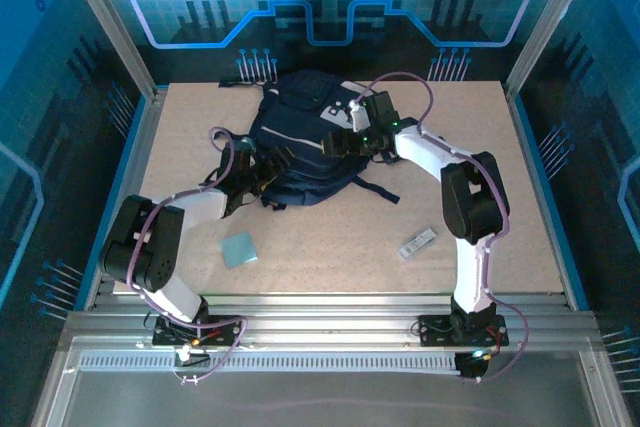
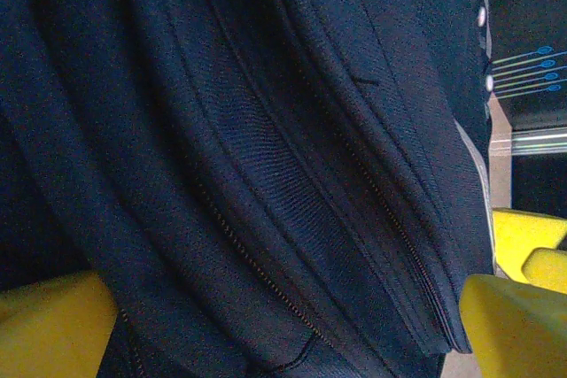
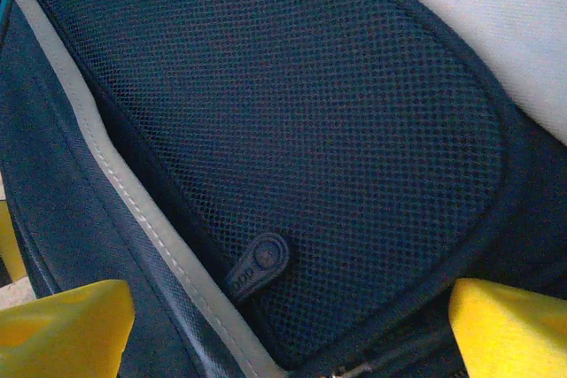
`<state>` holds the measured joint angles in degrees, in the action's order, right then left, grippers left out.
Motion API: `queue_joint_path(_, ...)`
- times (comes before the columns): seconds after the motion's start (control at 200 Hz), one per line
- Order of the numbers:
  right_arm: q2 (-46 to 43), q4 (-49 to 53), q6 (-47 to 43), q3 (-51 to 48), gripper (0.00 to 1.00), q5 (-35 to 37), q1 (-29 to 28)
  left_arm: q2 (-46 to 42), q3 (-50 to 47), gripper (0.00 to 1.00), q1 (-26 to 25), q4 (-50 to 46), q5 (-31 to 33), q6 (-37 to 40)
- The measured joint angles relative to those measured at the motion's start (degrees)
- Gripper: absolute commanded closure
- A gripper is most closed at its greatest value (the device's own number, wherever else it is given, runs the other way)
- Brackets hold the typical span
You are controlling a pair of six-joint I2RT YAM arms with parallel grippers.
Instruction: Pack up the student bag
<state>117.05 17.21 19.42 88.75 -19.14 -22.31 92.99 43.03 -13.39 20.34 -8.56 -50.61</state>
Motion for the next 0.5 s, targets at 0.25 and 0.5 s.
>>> queue_joint_path(0.25,-0.1,-4.7,1.6,-3.7,0.08,-2.5,-1.6,1.8,-0.5,0.01,0.1,4.1,-1.1,-1.5)
queue_joint_path(0.5,-11.5,-4.3,6.6,-14.7,0.08,-9.5,-6.8,3.9,-0.4,0.01,-2.9,7.6,-0.8,-2.3)
